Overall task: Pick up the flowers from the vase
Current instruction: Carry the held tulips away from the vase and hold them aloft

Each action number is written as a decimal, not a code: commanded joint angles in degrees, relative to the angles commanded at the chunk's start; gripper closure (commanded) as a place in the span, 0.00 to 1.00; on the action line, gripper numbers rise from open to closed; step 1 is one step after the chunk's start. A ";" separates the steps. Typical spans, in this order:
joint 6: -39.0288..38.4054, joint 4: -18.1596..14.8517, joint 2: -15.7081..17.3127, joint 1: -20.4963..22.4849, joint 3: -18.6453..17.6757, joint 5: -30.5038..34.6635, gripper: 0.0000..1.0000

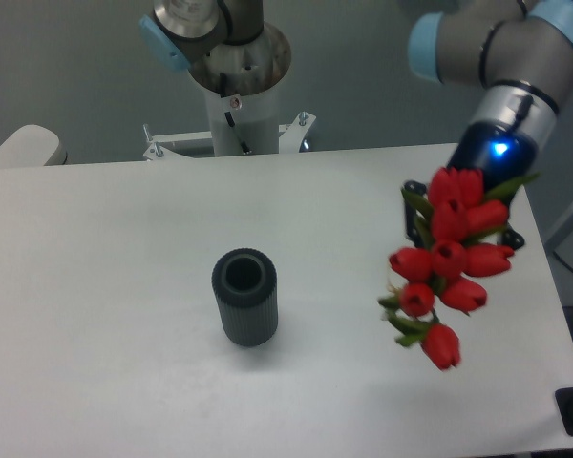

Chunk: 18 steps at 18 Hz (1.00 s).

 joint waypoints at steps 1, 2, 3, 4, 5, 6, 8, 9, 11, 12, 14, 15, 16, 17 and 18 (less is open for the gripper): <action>0.88 0.00 -0.53 0.00 0.26 0.18 0.73; 1.75 0.00 -0.97 0.00 0.61 0.27 0.73; 2.46 0.00 -1.41 -0.09 0.88 0.36 0.73; 3.08 0.09 -1.84 -0.09 1.05 1.14 0.73; 4.04 0.09 -1.94 -0.17 1.05 2.72 0.73; 4.66 0.09 -2.20 -0.35 1.49 4.38 0.73; 4.84 0.00 -2.72 -0.61 2.55 6.15 0.73; 4.84 0.09 -2.82 -0.79 2.55 6.16 0.73; 5.89 0.00 -2.90 -1.23 2.55 6.25 0.73; 6.42 0.00 -2.90 -1.40 2.46 6.68 0.73; 7.21 0.00 -2.90 -2.28 2.46 8.61 0.73; 7.65 0.00 -2.90 -2.89 2.55 9.66 0.73; 7.74 0.00 -2.90 -3.25 2.64 10.46 0.73; 7.74 -0.17 -2.90 -3.51 3.07 10.99 0.73; 7.83 -0.35 -2.82 -3.52 3.25 11.43 0.73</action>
